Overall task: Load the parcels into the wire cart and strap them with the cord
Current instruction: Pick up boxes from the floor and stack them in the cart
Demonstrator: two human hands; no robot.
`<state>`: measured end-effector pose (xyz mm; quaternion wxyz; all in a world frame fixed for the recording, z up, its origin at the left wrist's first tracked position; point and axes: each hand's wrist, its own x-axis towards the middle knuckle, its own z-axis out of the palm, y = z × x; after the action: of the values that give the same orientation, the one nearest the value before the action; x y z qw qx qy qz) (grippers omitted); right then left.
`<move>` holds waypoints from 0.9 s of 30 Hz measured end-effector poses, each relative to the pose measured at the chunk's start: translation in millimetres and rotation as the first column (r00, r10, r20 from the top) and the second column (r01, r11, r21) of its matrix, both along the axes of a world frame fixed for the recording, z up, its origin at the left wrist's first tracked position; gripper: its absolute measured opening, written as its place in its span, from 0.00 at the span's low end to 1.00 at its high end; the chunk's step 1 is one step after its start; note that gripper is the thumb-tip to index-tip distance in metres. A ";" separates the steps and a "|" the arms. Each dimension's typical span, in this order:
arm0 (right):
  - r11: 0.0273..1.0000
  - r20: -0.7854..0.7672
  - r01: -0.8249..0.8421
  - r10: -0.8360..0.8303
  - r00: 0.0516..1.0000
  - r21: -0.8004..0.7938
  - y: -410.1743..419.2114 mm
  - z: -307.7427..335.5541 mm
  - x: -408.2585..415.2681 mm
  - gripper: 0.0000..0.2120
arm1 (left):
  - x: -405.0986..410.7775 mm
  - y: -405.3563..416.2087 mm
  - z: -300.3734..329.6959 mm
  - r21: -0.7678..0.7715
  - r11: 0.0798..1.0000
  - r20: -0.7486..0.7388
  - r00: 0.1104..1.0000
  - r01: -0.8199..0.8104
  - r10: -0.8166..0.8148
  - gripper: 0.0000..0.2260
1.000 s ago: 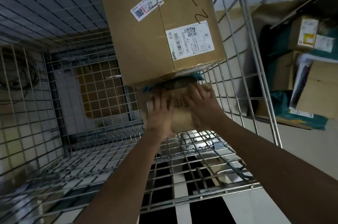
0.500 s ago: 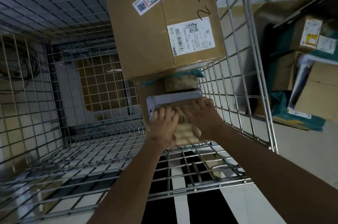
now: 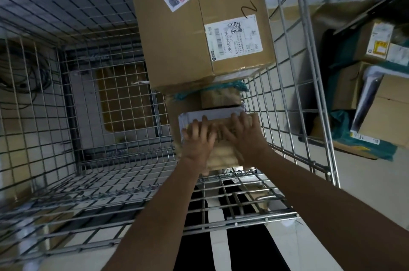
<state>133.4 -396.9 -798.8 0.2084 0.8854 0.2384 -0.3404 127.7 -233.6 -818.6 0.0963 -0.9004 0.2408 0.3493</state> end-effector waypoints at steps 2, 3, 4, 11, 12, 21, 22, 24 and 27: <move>1.000 -0.035 0.029 -0.028 0.999 0.011 0.0 7.3 8.7 0.63 | 7.0 9.3 -1.1 -0.048 0.997 0.031 0.998 0.058 -0.056 0.63; 0.999 -0.038 0.048 -0.047 0.998 0.025 0.5 8.6 13.2 0.64 | 13.8 15.5 -4.6 -0.072 0.994 0.041 0.996 0.082 -0.079 0.63; 0.998 -0.034 0.063 -0.062 0.997 0.030 2.0 8.8 17.5 0.64 | 22.0 21.0 -5.4 -0.089 0.992 0.035 0.995 0.095 -0.093 0.63; 0.987 -0.078 0.117 -0.108 0.991 0.111 -0.1 5.7 31.6 0.56 | 68.4 40.4 -21.7 -0.263 0.671 -0.339 0.718 -0.693 0.609 0.32; 0.980 -0.076 0.131 -0.121 0.990 0.148 -1.0 5.9 32.6 0.51 | 71.9 41.2 -28.1 -0.291 0.584 -0.410 0.650 -0.758 0.640 0.30; 0.995 -0.077 0.082 -0.078 0.994 0.049 1.9 -0.5 33.2 0.67 | 100.2 42.2 -81.2 -0.105 0.253 -0.676 0.256 -0.962 0.691 0.36; 0.995 -0.070 0.080 -0.075 0.995 0.066 0.5 0.1 31.9 0.63 | 97.9 41.9 -83.9 -0.067 0.287 -0.665 0.258 -0.955 0.701 0.33; 0.988 -0.082 0.083 -0.072 0.994 0.130 -1.8 1.7 30.5 0.53 | 93.1 34.7 -71.5 -0.014 0.407 -0.680 0.307 -0.913 0.666 0.26; 0.979 -0.102 0.115 -0.099 0.990 0.167 -2.2 1.2 31.7 0.43 | 83.2 23.8 -66.8 -0.017 0.480 -0.660 0.371 -0.877 0.653 0.16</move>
<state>165.2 -399.1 -797.5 0.1010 0.8948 0.2285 -0.3699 210.9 -209.8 -885.4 -0.3283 -0.7537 -0.1388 0.5522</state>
